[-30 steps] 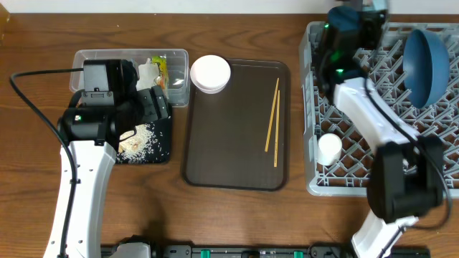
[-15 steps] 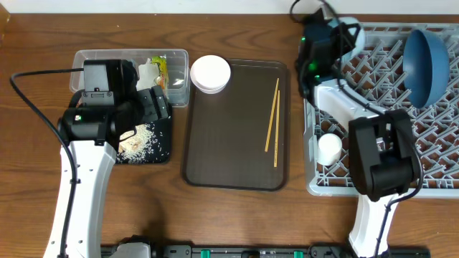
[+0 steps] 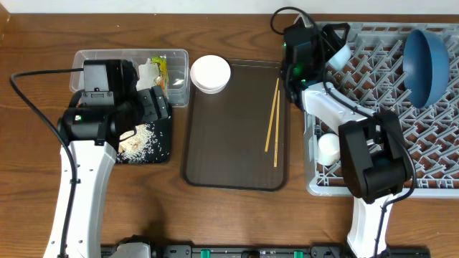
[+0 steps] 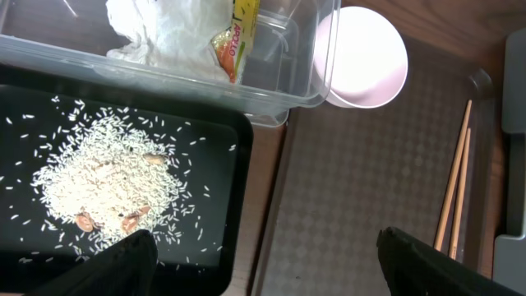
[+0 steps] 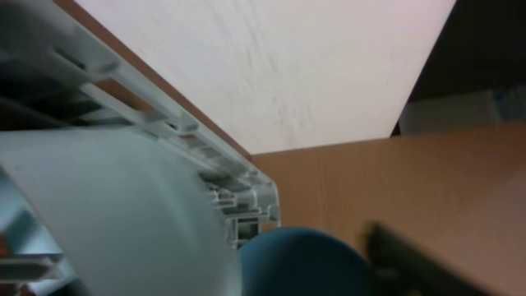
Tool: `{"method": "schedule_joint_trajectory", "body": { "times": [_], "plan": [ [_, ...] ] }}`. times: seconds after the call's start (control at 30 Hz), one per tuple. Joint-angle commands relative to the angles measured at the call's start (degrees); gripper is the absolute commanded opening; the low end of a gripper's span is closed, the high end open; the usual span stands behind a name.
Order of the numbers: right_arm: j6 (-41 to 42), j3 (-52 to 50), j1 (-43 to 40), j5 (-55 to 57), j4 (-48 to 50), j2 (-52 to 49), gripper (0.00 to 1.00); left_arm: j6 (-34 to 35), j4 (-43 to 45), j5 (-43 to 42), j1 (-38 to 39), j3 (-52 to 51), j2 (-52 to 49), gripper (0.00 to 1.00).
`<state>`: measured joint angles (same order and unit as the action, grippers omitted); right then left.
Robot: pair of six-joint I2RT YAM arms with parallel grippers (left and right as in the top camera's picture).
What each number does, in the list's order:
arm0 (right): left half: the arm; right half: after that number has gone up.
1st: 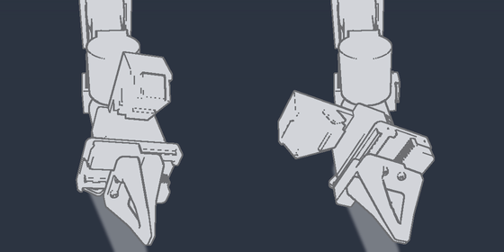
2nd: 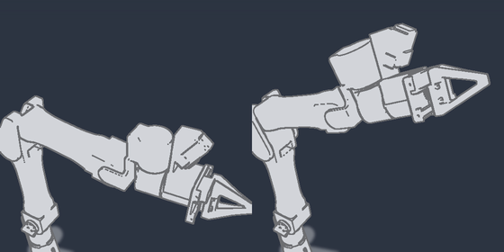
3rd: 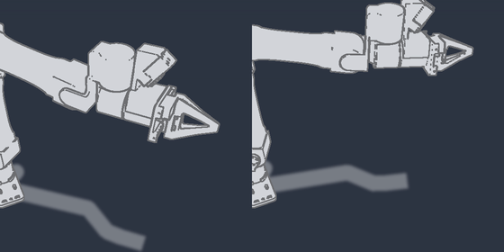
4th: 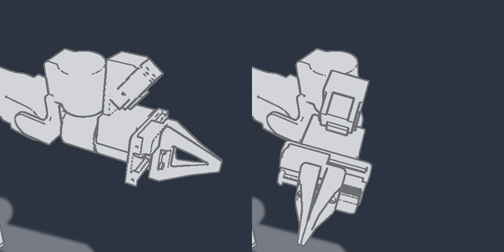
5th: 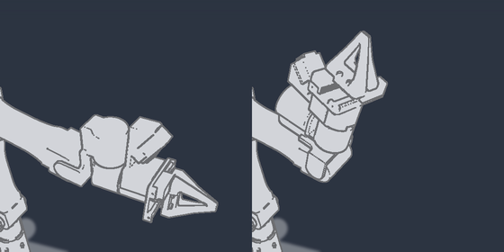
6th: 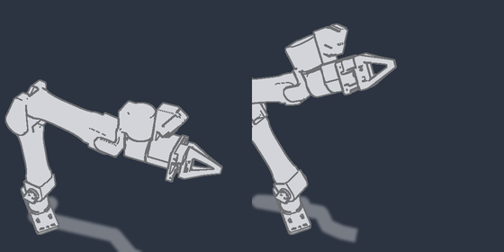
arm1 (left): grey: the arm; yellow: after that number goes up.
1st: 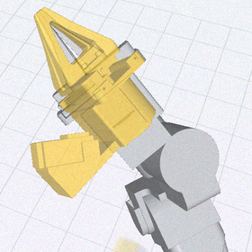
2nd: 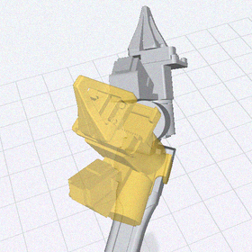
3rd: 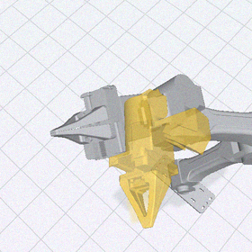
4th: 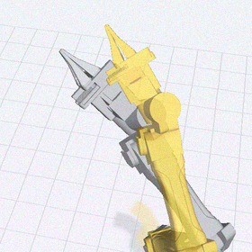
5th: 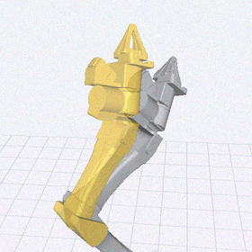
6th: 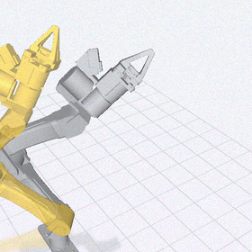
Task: Sort waste into correct bins and load items into the dishwasher rack
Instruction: 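Carry the light-blue bowl to the rack and set it down, then move the right gripper to the pink bowl and grasp its rim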
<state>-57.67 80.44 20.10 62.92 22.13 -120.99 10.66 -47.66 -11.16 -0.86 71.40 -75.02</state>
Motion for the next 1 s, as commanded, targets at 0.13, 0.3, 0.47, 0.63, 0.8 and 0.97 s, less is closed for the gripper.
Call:
{"method": "schedule_joint_trajectory", "body": {
  "times": [0.13,0.3,0.47,0.63,0.8,0.97],
  "plan": [
    [-0.7,0.2,2.5,0.7,3.7,-0.3,0.99,-0.1,-0.1,0.7,-0.2,0.9,-0.5,0.88],
    [-0.7,0.2,4.2,-0.7,7.8,2.0,0.99,-0.1,-0.1,0.7,-0.2,0.9,-0.5,0.88],
    [-0.7,0.2,5.4,-1.7,7.5,4.1,0.99,-0.1,-0.1,0.7,-0.2,0.9,-0.5,0.88],
    [3.6,0.2,5.5,-3.0,1.3,4.1,0.99,-0.1,-0.1,0.7,-0.2,0.9,-0.5,0.89],
    [13.3,0.2,6.3,-9.0,-1.4,5.6,0.99,-0.1,-0.1,0.7,-0.2,0.9,-0.5,0.88],
    [35.1,0.2,9.1,-38.4,-20.9,11.8,0.99,-0.1,-0.1,0.7,-0.2,0.9,-0.5,0.88]
  ]
}}
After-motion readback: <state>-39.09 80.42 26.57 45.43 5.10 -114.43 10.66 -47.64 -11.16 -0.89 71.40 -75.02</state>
